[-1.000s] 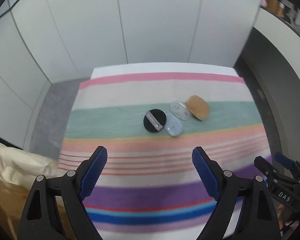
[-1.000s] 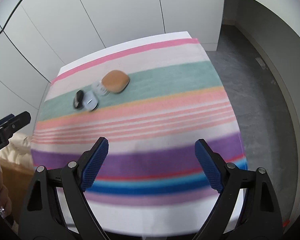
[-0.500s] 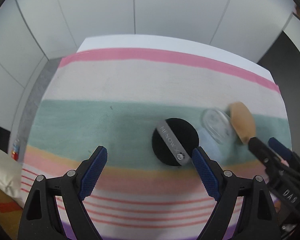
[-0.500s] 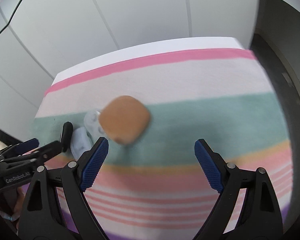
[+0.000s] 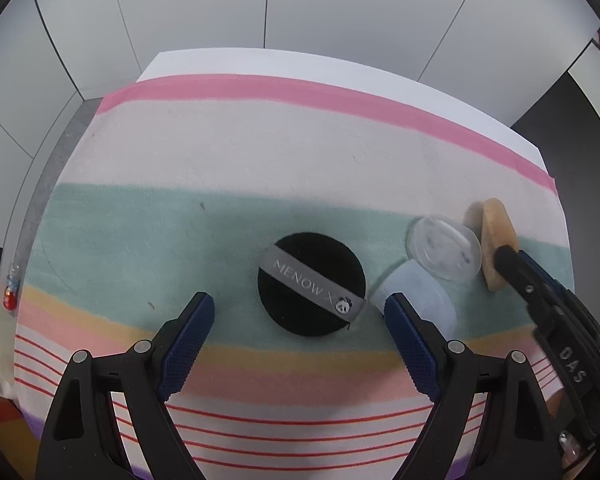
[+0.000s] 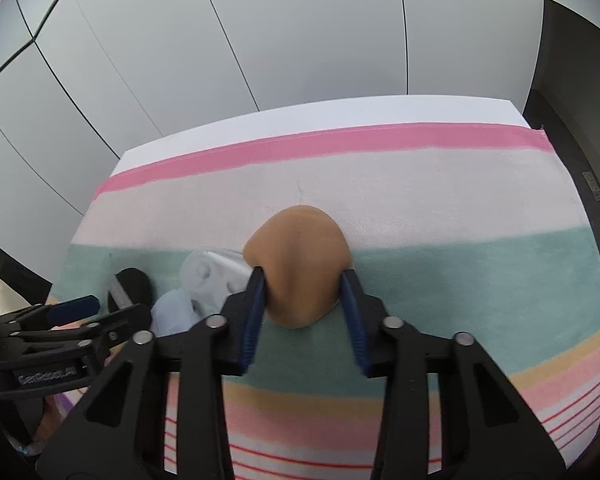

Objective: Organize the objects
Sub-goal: 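Grasp the black puff with the left tool while the right tool grasps the beige sponge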

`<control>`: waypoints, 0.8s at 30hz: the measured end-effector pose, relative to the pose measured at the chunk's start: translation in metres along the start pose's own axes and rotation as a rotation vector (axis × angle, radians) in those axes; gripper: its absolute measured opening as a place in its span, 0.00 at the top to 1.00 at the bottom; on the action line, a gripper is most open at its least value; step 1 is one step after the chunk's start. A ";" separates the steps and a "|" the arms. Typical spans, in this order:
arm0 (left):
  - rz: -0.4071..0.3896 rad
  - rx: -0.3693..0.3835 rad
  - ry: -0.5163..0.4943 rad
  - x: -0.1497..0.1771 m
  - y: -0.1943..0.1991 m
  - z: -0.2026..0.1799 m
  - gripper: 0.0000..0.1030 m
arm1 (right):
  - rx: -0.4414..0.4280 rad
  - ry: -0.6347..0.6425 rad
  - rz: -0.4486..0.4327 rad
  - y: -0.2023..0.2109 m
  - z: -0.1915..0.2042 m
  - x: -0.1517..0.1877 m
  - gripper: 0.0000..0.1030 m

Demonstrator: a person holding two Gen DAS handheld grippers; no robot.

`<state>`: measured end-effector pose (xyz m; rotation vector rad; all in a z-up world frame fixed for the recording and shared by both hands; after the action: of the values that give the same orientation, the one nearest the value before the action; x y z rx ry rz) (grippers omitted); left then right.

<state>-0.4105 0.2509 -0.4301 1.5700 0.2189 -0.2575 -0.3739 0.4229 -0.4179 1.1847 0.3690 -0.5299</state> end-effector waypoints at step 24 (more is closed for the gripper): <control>-0.174 -0.205 -0.146 -0.012 -0.002 -0.022 0.34 | 0.021 -0.005 0.008 0.043 -0.014 0.031 0.77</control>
<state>-0.4218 0.2733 -0.4280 1.3245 0.2597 -0.4691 -0.3240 0.4424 -0.4058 1.2047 0.3548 -0.5304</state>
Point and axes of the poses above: each gripper's, at about its wrist camera, not at the fingertips, and y roughly against the way its jaws point, z to its left, x to its underside, the point moved 6 cm from there along -y, roughly the way its jaws point, and after that the axes turned 7 degrees about -x, right-handed, at the moved point
